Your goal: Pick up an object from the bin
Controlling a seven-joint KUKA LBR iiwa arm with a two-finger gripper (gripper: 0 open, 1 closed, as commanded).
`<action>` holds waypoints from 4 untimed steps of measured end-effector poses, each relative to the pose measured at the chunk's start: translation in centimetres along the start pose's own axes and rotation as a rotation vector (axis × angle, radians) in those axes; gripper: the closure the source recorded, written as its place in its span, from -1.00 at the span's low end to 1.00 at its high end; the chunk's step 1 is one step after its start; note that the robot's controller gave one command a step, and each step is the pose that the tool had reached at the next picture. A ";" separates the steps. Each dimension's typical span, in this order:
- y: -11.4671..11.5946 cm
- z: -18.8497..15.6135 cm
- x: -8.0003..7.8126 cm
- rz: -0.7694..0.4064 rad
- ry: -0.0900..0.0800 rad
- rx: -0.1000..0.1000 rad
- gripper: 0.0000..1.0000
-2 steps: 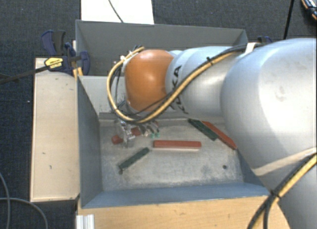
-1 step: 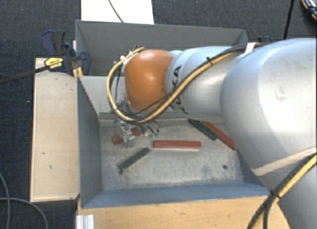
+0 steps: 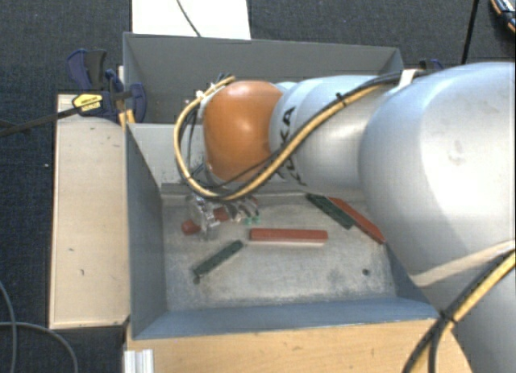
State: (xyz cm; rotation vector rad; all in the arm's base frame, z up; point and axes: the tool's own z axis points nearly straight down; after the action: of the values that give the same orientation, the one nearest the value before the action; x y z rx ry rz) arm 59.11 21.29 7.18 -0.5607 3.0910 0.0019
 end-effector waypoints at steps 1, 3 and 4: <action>0.0 -0.4 0.0 0.002 -0.002 0.000 1.00; 0.0 -3.6 0.2 0.004 0.005 0.000 1.00; 0.0 -5.3 -0.1 0.004 -0.003 0.001 1.00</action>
Offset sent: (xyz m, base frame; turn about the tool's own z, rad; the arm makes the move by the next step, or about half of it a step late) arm 0.0000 -0.0001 0.0953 0.0000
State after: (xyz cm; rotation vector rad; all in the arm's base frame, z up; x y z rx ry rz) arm 59.16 21.31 12.51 -0.5544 3.0889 0.0017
